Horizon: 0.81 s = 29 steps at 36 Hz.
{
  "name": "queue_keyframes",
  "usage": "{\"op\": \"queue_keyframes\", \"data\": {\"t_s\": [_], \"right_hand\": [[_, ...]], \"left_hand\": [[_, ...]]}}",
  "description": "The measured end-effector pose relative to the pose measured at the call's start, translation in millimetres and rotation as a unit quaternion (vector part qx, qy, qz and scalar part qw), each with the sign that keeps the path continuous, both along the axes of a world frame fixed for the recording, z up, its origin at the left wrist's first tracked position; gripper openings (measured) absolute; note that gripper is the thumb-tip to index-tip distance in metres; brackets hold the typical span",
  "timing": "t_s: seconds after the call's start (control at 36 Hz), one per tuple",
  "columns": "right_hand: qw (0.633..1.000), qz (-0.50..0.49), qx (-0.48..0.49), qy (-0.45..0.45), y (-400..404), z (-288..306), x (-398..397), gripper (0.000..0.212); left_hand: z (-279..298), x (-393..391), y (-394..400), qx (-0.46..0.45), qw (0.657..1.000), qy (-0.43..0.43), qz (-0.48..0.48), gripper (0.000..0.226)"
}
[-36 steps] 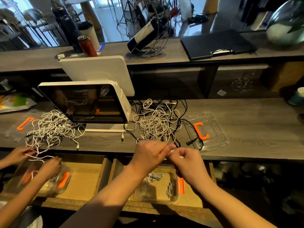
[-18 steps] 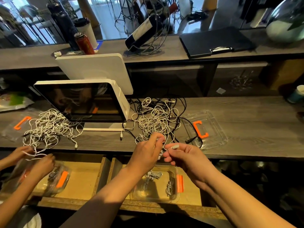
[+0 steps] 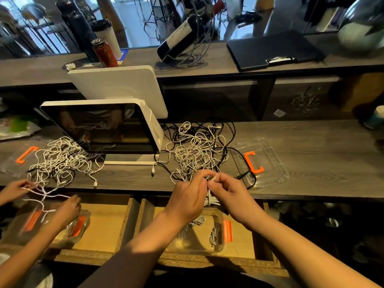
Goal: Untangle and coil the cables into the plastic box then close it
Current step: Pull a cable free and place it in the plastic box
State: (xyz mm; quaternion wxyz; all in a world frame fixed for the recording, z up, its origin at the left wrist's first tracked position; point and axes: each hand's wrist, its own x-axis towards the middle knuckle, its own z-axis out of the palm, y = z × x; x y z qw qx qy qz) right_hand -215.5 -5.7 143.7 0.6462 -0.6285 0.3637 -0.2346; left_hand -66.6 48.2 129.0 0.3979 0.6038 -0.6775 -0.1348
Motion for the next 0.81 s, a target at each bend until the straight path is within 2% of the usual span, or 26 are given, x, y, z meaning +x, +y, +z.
{"op": "queue_keyframes", "data": {"t_s": [0.11, 0.17, 0.19, 0.25, 0.33, 0.42, 0.44, 0.53, 0.61, 0.64, 0.69, 0.81], "right_hand": [[0.998, -0.026, 0.053, -0.021, -1.3, 2.5, 8.9, 0.056], [0.996, -0.035, 0.074, -0.017, -4.5, -0.2, 11.6, 0.052], [0.996, -0.043, 0.077, -0.017, -4.7, -2.0, 12.2, 0.040], [0.994, -0.083, 0.073, -0.021, -2.7, -4.3, 12.0, 0.020], [0.988, -0.147, 0.027, -0.042, -1.6, -5.1, 9.7, 0.023], [0.983, -0.177, -0.017, -0.049, -8.1, -2.0, 4.2, 0.023], [0.983, -0.175, -0.028, -0.048, -10.6, 0.4, 2.9, 0.023], [0.986, -0.151, -0.043, -0.065, -13.5, 6.6, 2.0, 0.022], [0.985, -0.149, -0.042, -0.081, -13.1, 11.8, 3.8, 0.011], [0.984, -0.155, -0.035, -0.084, -12.2, 12.8, 5.2, 0.014], [0.981, -0.171, -0.020, -0.085, -11.2, 14.6, 6.6, 0.023], [0.976, -0.198, 0.002, -0.095, -11.0, 17.9, 8.1, 0.027]], "left_hand": [[-4.3, 5.4, -2.8, -0.127, 0.990, -0.062, -0.022, 0.028], [-8.4, 8.2, -5.6, -0.171, 0.981, -0.085, -0.034, 0.028], [-10.4, 9.5, -6.7, -0.177, 0.979, -0.093, -0.037, 0.028], [-9.7, 11.7, -7.6, -0.136, 0.987, -0.083, -0.032, 0.032], [-0.1, 11.7, -6.5, 0.050, 0.999, 0.012, 0.002, 0.031], [8.9, 8.5, -8.1, 0.183, 0.973, 0.135, 0.039, 0.009], [12.0, 7.5, -8.0, 0.200, 0.962, 0.181, 0.049, 0.011], [23.0, 5.1, -6.7, 0.195, 0.942, 0.268, 0.058, 0.015], [30.5, -1.1, -5.9, 0.170, 0.940, 0.288, 0.071, 0.017], [32.2, -2.7, -5.6, 0.165, 0.939, 0.291, 0.077, 0.018], [32.2, -5.3, -6.0, 0.144, 0.948, 0.273, 0.077, 0.022], [30.5, -1.5, -5.5, 0.092, 0.979, 0.173, 0.057, 0.025]]}}
